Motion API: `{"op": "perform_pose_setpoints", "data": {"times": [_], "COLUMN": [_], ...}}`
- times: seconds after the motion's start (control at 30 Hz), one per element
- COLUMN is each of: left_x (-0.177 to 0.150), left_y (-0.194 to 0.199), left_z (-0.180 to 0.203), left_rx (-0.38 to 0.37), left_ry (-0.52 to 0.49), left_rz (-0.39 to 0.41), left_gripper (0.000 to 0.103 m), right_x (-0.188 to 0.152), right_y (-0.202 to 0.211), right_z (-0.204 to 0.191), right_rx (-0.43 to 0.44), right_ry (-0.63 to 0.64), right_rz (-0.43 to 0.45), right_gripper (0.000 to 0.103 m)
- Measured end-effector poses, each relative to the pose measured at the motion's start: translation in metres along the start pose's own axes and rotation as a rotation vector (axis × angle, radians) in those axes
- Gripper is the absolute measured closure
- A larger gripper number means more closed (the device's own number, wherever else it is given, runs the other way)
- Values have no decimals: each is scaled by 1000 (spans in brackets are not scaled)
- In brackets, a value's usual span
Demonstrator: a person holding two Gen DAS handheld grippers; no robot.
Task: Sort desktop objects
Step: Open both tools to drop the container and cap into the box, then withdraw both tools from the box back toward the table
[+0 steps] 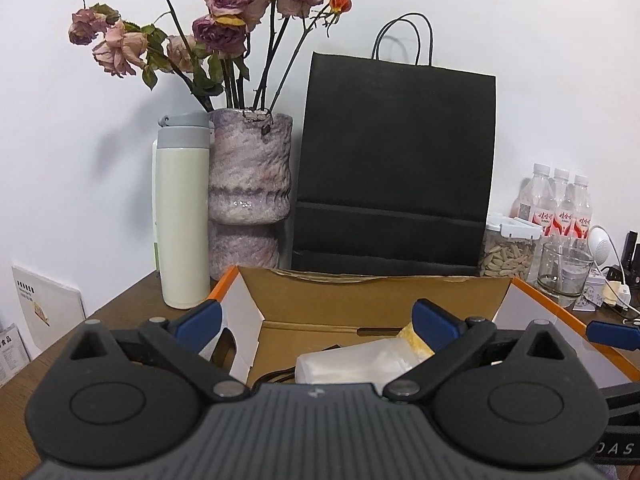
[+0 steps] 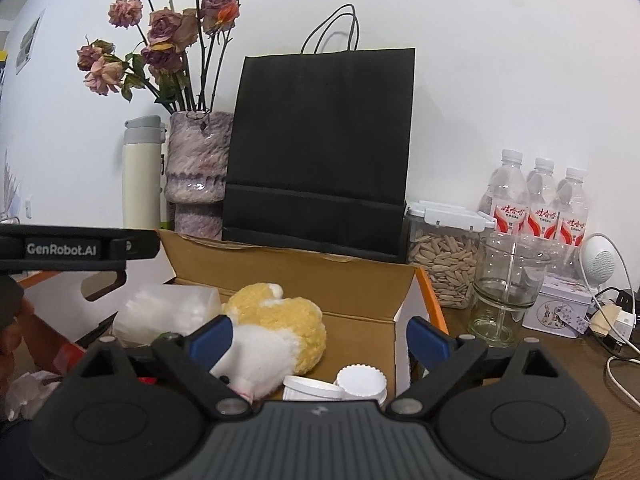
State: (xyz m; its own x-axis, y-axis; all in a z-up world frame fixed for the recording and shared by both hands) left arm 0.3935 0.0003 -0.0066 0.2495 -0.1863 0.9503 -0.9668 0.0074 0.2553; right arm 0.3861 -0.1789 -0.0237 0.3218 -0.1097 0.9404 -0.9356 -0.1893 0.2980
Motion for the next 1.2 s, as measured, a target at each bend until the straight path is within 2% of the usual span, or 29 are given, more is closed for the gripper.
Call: {"op": "perform_pose_setpoints", "data": {"times": [0.33, 0.43, 0.57, 1.2], "left_x": [-3, -7, -14, -41], "left_y": [22, 31, 40, 93], "left_z": [-4, -7, -12, -12], "left_rx": [26, 35, 47, 44], "left_ry": [-25, -17, -11, -17], "left_rz": [24, 21, 6, -45], "left_gripper": [0, 0, 0, 0], "right_x": [3, 4, 4, -20], "right_y": [12, 20, 32, 88], "right_z": [5, 7, 10, 10], "right_rx": [-23, -30, -34, -24], "right_ry": [-3, -8, -17, -31], "right_rz": [47, 62, 77, 44], "right_gripper": [8, 2, 2, 0]}}
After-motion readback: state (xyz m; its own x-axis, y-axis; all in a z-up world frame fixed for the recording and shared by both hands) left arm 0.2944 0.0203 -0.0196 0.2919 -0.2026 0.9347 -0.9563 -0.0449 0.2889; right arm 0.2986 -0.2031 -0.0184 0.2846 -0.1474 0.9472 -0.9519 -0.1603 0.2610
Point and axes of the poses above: each gripper's, at about its wrist camera, not at the fingertips, and y roughly against the way its jaws point, z to its right, x to its top, the point moved 10 cm from there along -y, roughly the way its jaws point, and after that the axes turned 14 degrees about -y, right-handed, at the moved point
